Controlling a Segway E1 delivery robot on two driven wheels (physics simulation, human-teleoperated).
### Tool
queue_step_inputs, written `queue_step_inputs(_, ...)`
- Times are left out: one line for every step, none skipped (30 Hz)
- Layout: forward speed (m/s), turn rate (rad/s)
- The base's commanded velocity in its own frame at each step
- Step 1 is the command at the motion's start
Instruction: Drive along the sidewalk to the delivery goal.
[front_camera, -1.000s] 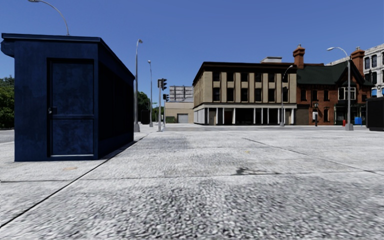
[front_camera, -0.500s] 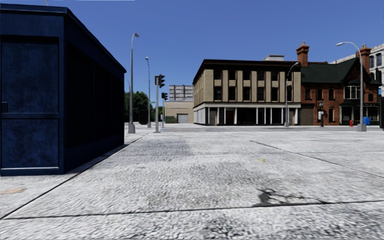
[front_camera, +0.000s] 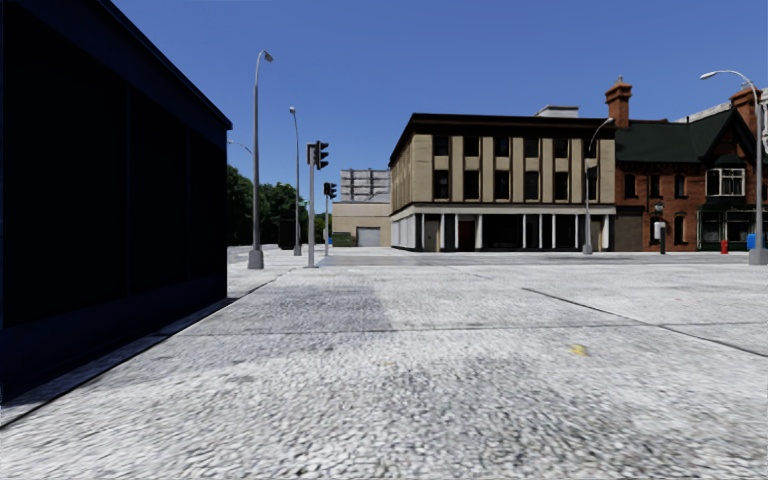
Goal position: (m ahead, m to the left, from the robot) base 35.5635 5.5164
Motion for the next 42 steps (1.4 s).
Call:
queue_step_inputs(2.00,0.17)
queue_step_inputs(2.00,0.17)
queue_step_inputs(2.00,0.17)
queue_step_inputs(2.00,0.17)
queue_step_inputs(2.00,0.17)
queue_step_inputs(2.00,0.17)
queue_step_inputs(2.00,0.17)
queue_step_inputs(2.00,0.17)
queue_step_inputs(2.00,0.17)
queue_step_inputs(2.00,0.17)
queue_step_inputs(2.00,0.17)
queue_step_inputs(2.00,0.20)
queue_step_inputs(2.00,0.21)
queue_step_inputs(2.00,0.21)
queue_step_inputs(2.00,0.22)
queue_step_inputs(2.00,0.22)
queue_step_inputs(2.00,0.23)
queue_step_inputs(2.00,0.27)
queue_step_inputs(2.00,0.27)
queue_step_inputs(2.00,0.33)
queue_step_inputs(2.00,0.38)
queue_step_inputs(2.00,0.40)
queue_step_inputs(2.00,0.40)
queue_step_inputs(2.00,0.41)
queue_step_inputs(2.00,0.41)
queue_step_inputs(2.00,0.42)
queue_step_inputs(2.00,0.42)
queue_step_inputs(2.00,0.43)
queue_step_inputs(2.00,0.43)
queue_step_inputs(2.00,0.43)
queue_step_inputs(2.00,0.43)
queue_step_inputs(2.00,0.43)
queue_step_inputs(2.00,0.43)
queue_step_inputs(2.00,0.43)
queue_step_inputs(2.00,0.28)
queue_step_inputs(2.00,0.28)
queue_step_inputs(2.00,0.14)
queue_step_inputs(2.00,0.03)
queue_step_inputs(2.00,0.00)
queue_step_inputs(2.00,0.00)
queue_step_inputs(2.00,0.00)
queue_step_inputs(2.00,0.00)
